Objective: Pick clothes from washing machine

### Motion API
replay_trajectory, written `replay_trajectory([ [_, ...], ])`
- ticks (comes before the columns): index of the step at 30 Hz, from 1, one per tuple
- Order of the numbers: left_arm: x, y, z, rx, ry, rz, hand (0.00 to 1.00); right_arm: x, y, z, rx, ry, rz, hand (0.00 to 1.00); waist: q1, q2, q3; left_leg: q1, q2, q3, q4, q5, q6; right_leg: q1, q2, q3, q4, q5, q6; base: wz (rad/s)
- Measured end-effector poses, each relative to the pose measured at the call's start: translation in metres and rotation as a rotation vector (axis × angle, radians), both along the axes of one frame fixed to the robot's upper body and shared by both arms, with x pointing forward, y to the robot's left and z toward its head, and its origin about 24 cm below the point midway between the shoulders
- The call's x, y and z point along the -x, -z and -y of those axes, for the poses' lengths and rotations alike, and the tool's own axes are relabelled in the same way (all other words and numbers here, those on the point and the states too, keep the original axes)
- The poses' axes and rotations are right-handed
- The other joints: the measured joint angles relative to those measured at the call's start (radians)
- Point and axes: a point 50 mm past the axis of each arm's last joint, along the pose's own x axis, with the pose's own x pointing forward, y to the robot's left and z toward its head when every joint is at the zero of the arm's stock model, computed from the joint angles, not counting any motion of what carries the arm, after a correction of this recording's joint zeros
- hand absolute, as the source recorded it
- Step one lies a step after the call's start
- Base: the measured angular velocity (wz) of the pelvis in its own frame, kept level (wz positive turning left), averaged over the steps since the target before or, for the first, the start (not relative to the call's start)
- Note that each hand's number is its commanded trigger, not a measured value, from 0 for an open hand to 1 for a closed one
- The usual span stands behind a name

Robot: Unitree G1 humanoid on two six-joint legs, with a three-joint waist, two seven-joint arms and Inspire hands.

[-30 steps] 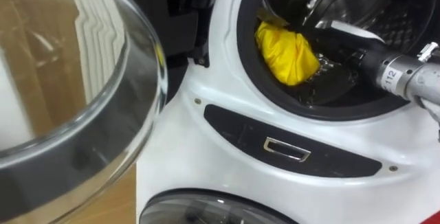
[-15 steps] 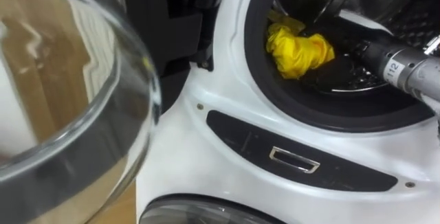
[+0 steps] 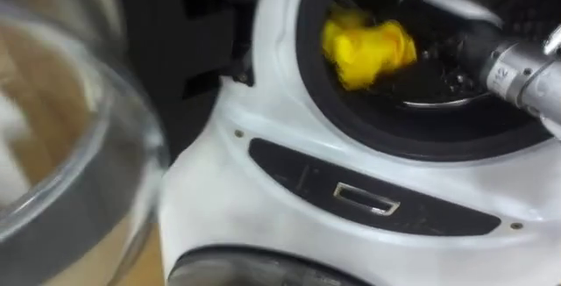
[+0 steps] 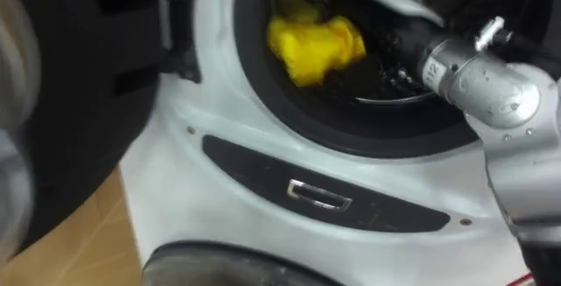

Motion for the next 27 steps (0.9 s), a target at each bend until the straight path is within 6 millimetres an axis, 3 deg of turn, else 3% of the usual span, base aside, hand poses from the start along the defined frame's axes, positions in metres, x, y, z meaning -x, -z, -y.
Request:
replay_trajectory([
  [1,0.002,0.001,0.001,0.003,-0.01,0.004,0.0,0.012,-0.003,-0.002,-0.03,-0.048,0.035,1.0,-0.015,0.017,0.0025,0.004,0.001,0.002,0.0,-0.001,0.0,0.003,0.0,0.005,0.001,0.001,0.001,0.06],
  [3,0.004,0.003,0.008,0.016,-0.011,0.015,0.0,0.027,-0.004,-0.004,-0.066,-0.109,0.07,1.0,-0.014,0.034,-0.0019,0.017,0.004,0.02,-0.001,-0.002,0.0,0.009,0.001,0.039,0.005,0.002,0.004,-0.17],
  [4,0.007,0.005,0.013,0.029,-0.014,0.018,0.0,0.035,-0.003,-0.005,-0.102,-0.154,0.071,1.0,-0.014,0.048,0.0014,0.03,0.009,0.04,-0.002,-0.004,0.0,0.018,0.001,0.05,0.003,0.004,0.006,-0.33],
  [6,0.012,0.008,0.021,0.046,-0.02,0.015,0.0,0.049,0.002,-0.002,-0.143,-0.184,0.073,1.0,-0.026,0.068,-0.0021,0.036,0.014,0.041,-0.001,-0.016,-0.001,0.028,0.003,0.047,0.001,0.005,0.009,-0.11],
  [7,0.016,0.009,0.024,0.056,-0.026,0.013,0.0,0.055,0.007,0.0,-0.173,-0.202,0.063,1.0,-0.042,0.08,0.0011,0.046,0.015,0.042,-0.002,-0.023,-0.001,0.036,0.005,0.05,0.001,0.005,0.009,0.0],
  [10,0.022,0.009,0.023,0.055,-0.065,0.015,0.0,0.063,0.019,0.008,-0.237,-0.221,0.008,1.0,-0.063,0.091,0.0036,0.051,0.015,0.057,-0.003,-0.024,0.0,0.037,0.006,0.061,0.0,0.006,0.013,-0.1],
  [15,0.025,0.009,0.024,0.055,-0.065,0.021,0.0,0.071,0.03,0.024,-0.292,-0.187,-0.038,1.0,-0.12,0.093,0.0034,0.024,0.014,0.065,0.001,-0.031,0.008,0.016,0.005,0.056,-0.002,0.002,0.019,0.06],
  [17,0.025,0.009,0.023,0.053,-0.069,0.027,0.0,0.075,0.032,0.033,-0.319,-0.157,-0.042,1.0,-0.129,0.087,-0.0015,0.02,0.01,0.067,0.006,-0.031,0.008,0.012,0.005,0.056,-0.002,0.001,0.018,0.0],
  [18,0.029,0.008,0.022,0.051,-0.078,0.029,0.0,0.078,0.035,0.039,-0.346,-0.139,-0.051,1.0,-0.13,0.081,-0.0097,0.023,0.007,0.068,0.007,-0.031,0.009,0.011,0.005,0.06,-0.002,0.001,0.018,-0.09],
  [21,0.036,0.007,0.02,0.044,-0.097,0.025,0.0,0.085,0.042,0.051,-0.394,-0.099,-0.06,1.0,-0.13,0.071,-0.0146,0.043,0.007,0.071,0.007,-0.031,0.009,0.031,0.007,0.076,-0.003,0.001,0.019,-0.09],
  [27,0.035,0.007,0.018,0.039,-0.102,0.029,0.0,0.094,0.063,0.059,-0.429,-0.041,-0.135,1.0,-0.148,0.071,-0.012,0.052,0.006,0.073,0.004,-0.036,0.015,0.034,0.009,0.089,-0.001,0.0,0.024,-0.01],
])
